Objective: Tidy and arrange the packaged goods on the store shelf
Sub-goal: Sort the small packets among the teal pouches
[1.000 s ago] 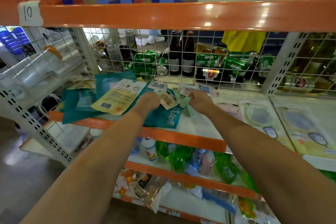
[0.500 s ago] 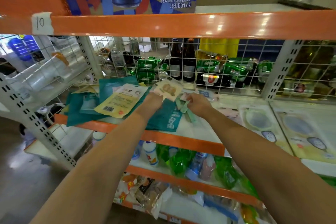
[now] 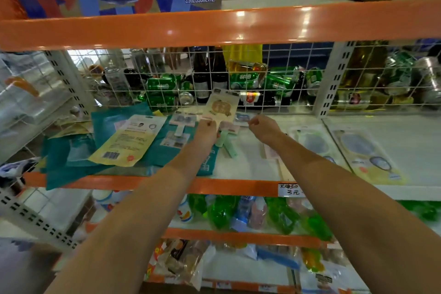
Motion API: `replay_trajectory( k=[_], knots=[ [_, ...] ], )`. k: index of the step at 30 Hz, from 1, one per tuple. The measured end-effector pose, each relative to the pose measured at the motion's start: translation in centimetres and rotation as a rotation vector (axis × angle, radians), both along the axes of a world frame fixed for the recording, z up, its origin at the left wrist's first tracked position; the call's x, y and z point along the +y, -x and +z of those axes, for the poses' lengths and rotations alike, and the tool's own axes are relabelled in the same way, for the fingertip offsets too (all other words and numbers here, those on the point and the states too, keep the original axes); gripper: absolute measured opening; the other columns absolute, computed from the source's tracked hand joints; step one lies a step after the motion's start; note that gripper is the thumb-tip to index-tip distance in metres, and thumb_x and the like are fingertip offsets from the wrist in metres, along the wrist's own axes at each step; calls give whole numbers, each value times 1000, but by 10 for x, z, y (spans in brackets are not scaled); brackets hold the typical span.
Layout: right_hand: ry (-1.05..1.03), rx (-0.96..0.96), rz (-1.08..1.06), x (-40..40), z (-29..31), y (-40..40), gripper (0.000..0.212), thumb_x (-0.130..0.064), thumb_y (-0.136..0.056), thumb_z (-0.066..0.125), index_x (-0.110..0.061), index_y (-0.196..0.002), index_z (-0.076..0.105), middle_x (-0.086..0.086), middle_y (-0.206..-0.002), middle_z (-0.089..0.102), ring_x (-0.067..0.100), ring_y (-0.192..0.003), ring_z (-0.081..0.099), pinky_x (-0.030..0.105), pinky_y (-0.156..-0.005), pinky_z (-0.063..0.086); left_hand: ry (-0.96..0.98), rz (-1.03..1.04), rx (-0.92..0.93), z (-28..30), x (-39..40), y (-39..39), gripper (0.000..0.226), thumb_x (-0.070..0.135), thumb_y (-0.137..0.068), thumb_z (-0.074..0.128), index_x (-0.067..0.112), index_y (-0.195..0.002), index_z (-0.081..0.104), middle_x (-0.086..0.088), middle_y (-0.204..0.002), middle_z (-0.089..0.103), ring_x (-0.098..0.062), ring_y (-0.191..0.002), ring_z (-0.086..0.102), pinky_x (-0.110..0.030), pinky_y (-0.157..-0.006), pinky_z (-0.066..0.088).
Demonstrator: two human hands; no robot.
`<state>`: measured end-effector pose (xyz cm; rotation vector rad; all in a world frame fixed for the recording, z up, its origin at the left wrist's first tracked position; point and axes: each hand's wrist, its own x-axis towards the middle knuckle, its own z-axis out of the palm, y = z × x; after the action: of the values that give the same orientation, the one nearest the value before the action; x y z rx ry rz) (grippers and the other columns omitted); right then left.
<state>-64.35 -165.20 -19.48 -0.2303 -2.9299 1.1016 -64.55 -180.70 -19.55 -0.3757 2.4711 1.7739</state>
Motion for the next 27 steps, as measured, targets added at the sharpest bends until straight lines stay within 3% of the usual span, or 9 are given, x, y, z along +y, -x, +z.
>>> replay_trajectory(
  k=[2, 5, 7, 10, 15, 19, 21, 23, 27],
  knots=[
    [-1, 1, -44, 8, 1, -2, 28, -18, -97, 45, -6, -117, 62, 15, -119, 63, 27, -97, 56, 31, -81, 45, -34, -3, 24, -4, 8, 4, 24, 16, -102, 32, 10, -117, 50, -9, -94, 52, -10, -62, 45, -20, -48, 35],
    [41, -3, -126, 18, 0, -2, 29, -17, -97, 45, -4, -116, 63, 17, -119, 63, 30, -105, 58, 33, -85, 47, -78, -32, 43, -11, 22, 5, 15, 16, -102, 34, 13, -108, 47, 0, -80, 48, -7, -63, 45, -19, -49, 35],
    [110, 1, -181, 21, 1, -1, 31, -17, -95, 45, -1, -112, 66, 18, -115, 65, 31, -101, 61, 32, -82, 47, -76, -67, 46, -14, 30, 4, 18, 17, -103, 33, 12, -111, 48, 0, -84, 50, -6, -62, 47, -18, -49, 34],
    [317, 10, -245, 22, 2, 4, 33, -23, -95, 47, 1, -107, 65, 17, -103, 66, 30, -93, 61, 42, -89, 51, -101, -116, 36, -20, 40, 2, 30, 18, -103, 32, 5, -124, 49, 0, -90, 53, -6, -63, 48, -21, -52, 35],
    [537, 20, -297, 15, 4, 7, 19, -24, -95, 49, -13, -82, 59, 13, -100, 65, 24, -88, 59, 41, -86, 54, -141, -183, 73, -21, 51, -8, 23, 17, -104, 29, 12, -119, 45, 1, -87, 50, -6, -65, 47, -20, -56, 36],
    [621, 32, -359, 11, 3, 6, 15, -13, -96, 49, -6, -100, 62, 18, -114, 65, 28, -96, 64, 39, -87, 55, -134, -219, 94, -24, 51, -12, 29, 16, -104, 29, 9, -129, 42, -5, -103, 51, -6, -66, 48, -21, -57, 38],
    [679, 35, -399, 12, 2, 5, 14, -6, -96, 49, -6, -99, 63, 20, -118, 63, 32, -106, 64, 37, -86, 55, -105, -229, 100, -27, 49, -14, 28, 18, -103, 31, 9, -127, 43, -5, -105, 52, -6, -67, 49, -21, -58, 38],
    [747, 34, -434, 14, 1, 2, 21, -1, -95, 50, -1, -112, 63, 20, -122, 62, 34, -110, 62, 36, -87, 54, -86, -255, 101, -29, 48, -16, 28, 20, -103, 34, 9, -126, 44, -5, -105, 53, -10, -73, 53, -23, -60, 40],
    [811, 47, -457, 19, 1, -2, 26, 1, -93, 53, 1, -118, 60, 21, -121, 62, 27, -96, 61, 36, -82, 54, -93, -312, 85, -33, 48, -17, 27, 24, -103, 37, 10, -124, 45, -4, -104, 52, -21, -92, 52, -30, -71, 42]
  ],
)
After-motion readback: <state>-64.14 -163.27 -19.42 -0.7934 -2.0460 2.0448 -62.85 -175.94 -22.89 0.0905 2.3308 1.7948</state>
